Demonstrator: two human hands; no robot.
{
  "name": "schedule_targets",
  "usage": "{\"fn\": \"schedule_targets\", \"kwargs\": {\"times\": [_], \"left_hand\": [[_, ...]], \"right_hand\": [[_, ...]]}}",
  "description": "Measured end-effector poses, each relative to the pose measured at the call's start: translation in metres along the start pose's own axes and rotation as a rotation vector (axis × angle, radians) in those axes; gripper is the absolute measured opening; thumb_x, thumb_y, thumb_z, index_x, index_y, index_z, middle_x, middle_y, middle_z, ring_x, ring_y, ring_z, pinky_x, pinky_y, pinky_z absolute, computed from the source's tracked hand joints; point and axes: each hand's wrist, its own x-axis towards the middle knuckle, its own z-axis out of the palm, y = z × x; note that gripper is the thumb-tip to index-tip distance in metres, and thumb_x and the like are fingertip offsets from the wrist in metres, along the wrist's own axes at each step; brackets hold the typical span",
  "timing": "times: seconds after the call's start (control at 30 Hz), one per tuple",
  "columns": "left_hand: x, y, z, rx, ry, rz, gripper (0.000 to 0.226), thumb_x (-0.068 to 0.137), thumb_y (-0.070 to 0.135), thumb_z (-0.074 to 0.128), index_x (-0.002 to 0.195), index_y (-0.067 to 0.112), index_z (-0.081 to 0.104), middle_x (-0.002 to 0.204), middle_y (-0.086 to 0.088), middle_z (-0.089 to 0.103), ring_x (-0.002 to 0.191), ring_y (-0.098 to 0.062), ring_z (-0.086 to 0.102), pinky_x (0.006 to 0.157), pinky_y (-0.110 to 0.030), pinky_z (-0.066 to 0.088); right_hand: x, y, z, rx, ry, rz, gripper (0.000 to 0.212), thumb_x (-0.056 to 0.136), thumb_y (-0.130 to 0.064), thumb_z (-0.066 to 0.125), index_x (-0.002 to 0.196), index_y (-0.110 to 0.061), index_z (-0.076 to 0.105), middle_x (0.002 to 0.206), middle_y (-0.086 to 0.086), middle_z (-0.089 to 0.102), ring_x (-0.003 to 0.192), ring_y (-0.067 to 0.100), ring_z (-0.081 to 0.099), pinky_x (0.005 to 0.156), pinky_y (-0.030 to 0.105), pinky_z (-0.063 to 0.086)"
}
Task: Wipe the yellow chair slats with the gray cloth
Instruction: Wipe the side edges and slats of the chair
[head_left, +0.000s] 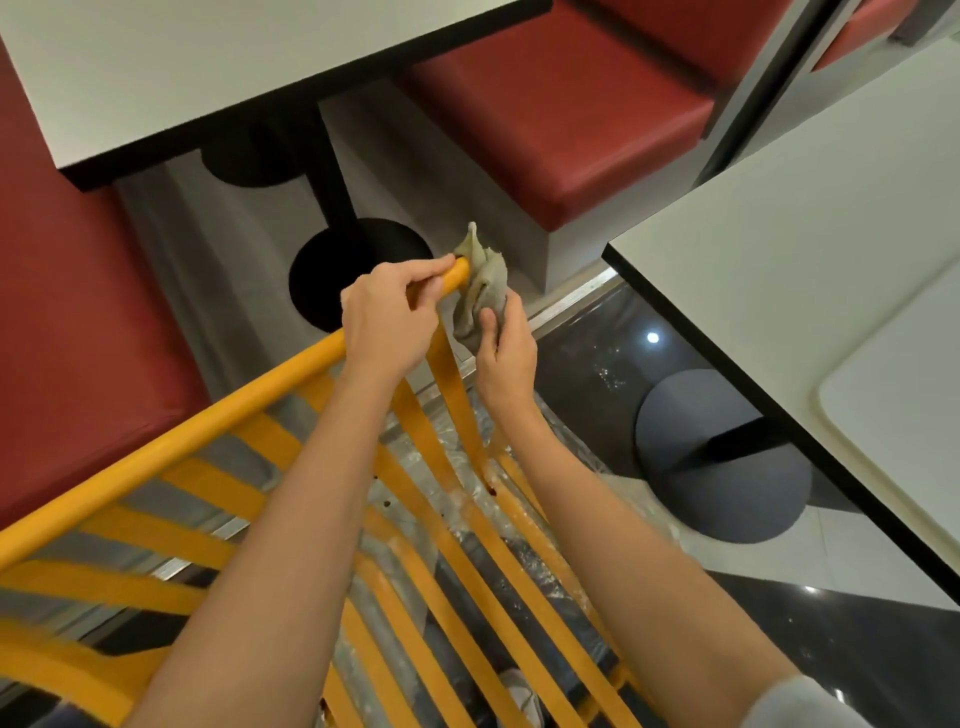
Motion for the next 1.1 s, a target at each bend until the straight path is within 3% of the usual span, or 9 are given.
{"fn": "schedule_targets", "kwargs": {"times": [0.1, 0.17, 0.27, 0.47, 0.6, 0.73, 0.87, 1.0, 1.1], "left_hand": [[-0.001, 0.001, -0.001, 0.01, 0.003, 0.004, 0.028, 0.097, 0.025, 0.057, 0.119, 0.038, 0.068, 0.099, 0.009, 0.073, 0.094, -0.014, 0.063, 0.1, -0.048, 0.044], [-0.002, 0.002, -0.001, 0.038, 0.005, 0.012, 0.028, 0.098, 0.025, 0.056, 0.12, 0.037, 0.067, 0.101, 0.009, 0.073, 0.097, -0.014, 0.063, 0.107, -0.04, 0.035], [-0.003, 0.004, -0.002, 0.067, 0.002, 0.009, 0.028, 0.099, 0.024, 0.055, 0.122, 0.035, 0.066, 0.11, 0.011, 0.072, 0.108, -0.011, 0.06, 0.099, -0.029, 0.021], [-0.002, 0.003, -0.002, 0.033, 0.013, 0.008, 0.028, 0.098, 0.023, 0.056, 0.121, 0.034, 0.067, 0.103, 0.008, 0.073, 0.098, -0.014, 0.062, 0.104, -0.045, 0.037], [-0.001, 0.002, 0.001, 0.034, 0.013, 0.03, 0.027, 0.098, 0.02, 0.056, 0.12, 0.03, 0.069, 0.108, 0.009, 0.072, 0.107, -0.013, 0.061, 0.108, -0.047, 0.035], [0.0, 0.0, 0.001, 0.003, 0.006, 0.028, 0.027, 0.095, 0.019, 0.06, 0.119, 0.026, 0.069, 0.112, 0.007, 0.071, 0.11, -0.015, 0.061, 0.105, -0.056, 0.04], [-0.001, 0.002, -0.001, -0.003, 0.016, 0.031, 0.027, 0.095, 0.018, 0.061, 0.119, 0.025, 0.07, 0.112, 0.006, 0.071, 0.11, -0.016, 0.06, 0.105, -0.058, 0.039], [0.001, 0.0, 0.002, 0.023, 0.016, 0.034, 0.025, 0.095, 0.019, 0.061, 0.119, 0.023, 0.068, 0.112, 0.005, 0.07, 0.11, -0.017, 0.061, 0.106, -0.057, 0.039], [0.002, -0.002, 0.003, 0.023, 0.018, 0.035, 0.018, 0.094, 0.019, 0.062, 0.111, 0.021, 0.066, 0.101, 0.009, 0.066, 0.101, -0.016, 0.062, 0.104, -0.056, 0.042]], "right_hand": [[0.003, -0.016, 0.002, 0.019, 0.086, 0.092, 0.018, 0.105, -0.018, 0.044, 0.107, -0.007, 0.058, 0.089, 0.003, 0.065, 0.079, 0.02, 0.061, 0.073, 0.049, 0.051], [0.01, -0.034, 0.006, 0.081, 0.088, 0.098, 0.024, 0.107, -0.025, 0.041, 0.103, -0.009, 0.058, 0.087, 0.004, 0.065, 0.079, 0.019, 0.061, 0.073, 0.045, 0.051], [0.017, -0.038, 0.006, 0.071, -0.009, 0.02, 0.027, 0.108, -0.034, 0.036, 0.104, -0.016, 0.055, 0.089, -0.003, 0.064, 0.082, 0.013, 0.061, 0.072, 0.034, 0.049], [0.018, -0.006, -0.014, 0.083, -0.031, 0.111, 0.027, 0.107, -0.022, 0.042, 0.101, -0.005, 0.062, 0.088, 0.006, 0.065, 0.076, 0.005, 0.056, 0.075, 0.036, 0.048], [0.024, -0.026, -0.003, 0.15, -0.072, 0.03, 0.018, 0.107, -0.027, 0.043, 0.114, -0.023, 0.059, 0.099, -0.014, 0.065, 0.097, 0.007, 0.064, 0.086, 0.031, 0.054], [0.019, -0.01, -0.007, 0.111, -0.053, 0.086, 0.024, 0.108, -0.026, 0.04, 0.101, -0.02, 0.062, 0.081, -0.017, 0.06, 0.076, -0.004, 0.059, 0.067, 0.02, 0.048], [0.012, 0.004, -0.011, 0.09, -0.029, 0.244, 0.033, 0.107, -0.036, 0.039, 0.098, -0.02, 0.066, 0.08, -0.011, 0.062, 0.081, 0.007, 0.06, 0.076, 0.036, 0.053], [0.016, -0.032, 0.003, 0.158, -0.017, 0.136, 0.021, 0.107, -0.034, 0.04, 0.105, -0.028, 0.059, 0.089, -0.018, 0.063, 0.088, 0.001, 0.061, 0.082, 0.031, 0.051], [0.029, -0.038, 0.007, 0.178, -0.023, 0.139, 0.027, 0.106, -0.043, 0.037, 0.096, -0.034, 0.06, 0.085, -0.02, 0.065, 0.085, -0.002, 0.062, 0.084, 0.033, 0.053]]}}
